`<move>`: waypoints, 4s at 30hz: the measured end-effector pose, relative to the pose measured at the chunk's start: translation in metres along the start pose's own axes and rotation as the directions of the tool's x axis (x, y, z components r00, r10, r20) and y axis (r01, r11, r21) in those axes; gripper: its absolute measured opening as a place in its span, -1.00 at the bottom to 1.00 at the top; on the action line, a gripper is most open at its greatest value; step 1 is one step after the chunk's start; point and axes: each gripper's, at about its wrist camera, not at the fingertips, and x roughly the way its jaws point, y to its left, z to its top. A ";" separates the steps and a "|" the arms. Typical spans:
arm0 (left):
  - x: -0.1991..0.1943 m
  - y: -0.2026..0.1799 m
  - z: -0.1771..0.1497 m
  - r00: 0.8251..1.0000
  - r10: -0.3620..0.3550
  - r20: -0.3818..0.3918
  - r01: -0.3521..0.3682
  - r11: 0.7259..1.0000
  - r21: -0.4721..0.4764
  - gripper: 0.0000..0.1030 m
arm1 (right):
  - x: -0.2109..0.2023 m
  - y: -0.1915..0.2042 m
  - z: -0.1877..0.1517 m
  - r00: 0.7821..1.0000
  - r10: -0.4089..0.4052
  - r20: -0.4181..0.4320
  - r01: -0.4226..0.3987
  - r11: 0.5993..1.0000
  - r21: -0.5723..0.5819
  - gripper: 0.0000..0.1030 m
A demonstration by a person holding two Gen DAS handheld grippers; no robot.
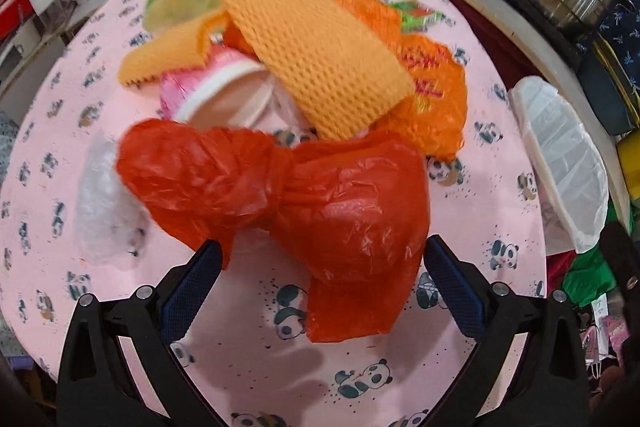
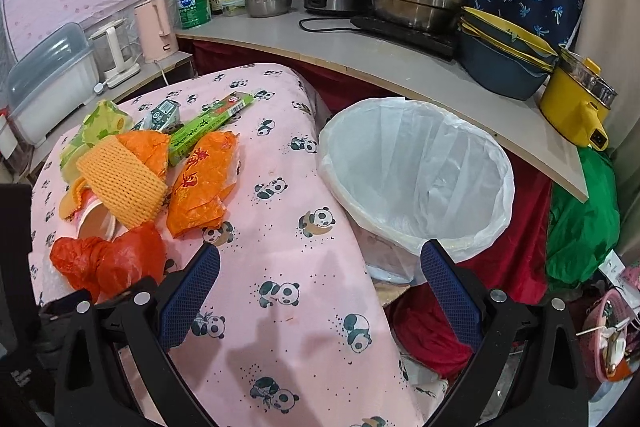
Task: Collect trash
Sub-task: 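Grasp the red plastic bag with the left tool while the right grasps the orange printed bag, then carry both bags over the white bin and open both tools to drop them, then grasp the clear plastic wrap with the left tool while the right grasps an orange foam net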
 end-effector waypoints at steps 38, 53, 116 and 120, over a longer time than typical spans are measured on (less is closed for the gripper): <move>-0.033 -0.010 -0.009 0.991 -0.108 0.078 0.088 0.971 0.221 -0.34 | 0.084 0.055 0.031 0.966 0.239 -0.096 -0.241 0.971 -0.008 -0.61; -0.059 -0.130 0.007 0.955 -0.276 0.106 0.205 0.875 0.438 -0.34 | 0.015 -0.088 0.041 0.997 0.027 0.072 -0.039 0.984 0.176 -0.60; -0.056 0.056 0.037 0.976 0.073 0.204 -0.102 0.985 0.136 0.72 | 0.006 0.066 0.026 0.967 0.253 0.029 -0.253 0.967 0.010 0.14; -0.051 0.087 0.028 0.980 0.093 0.175 -0.110 0.990 0.087 0.73 | 0.012 0.096 0.020 0.962 0.274 -0.004 -0.274 0.962 -0.025 0.14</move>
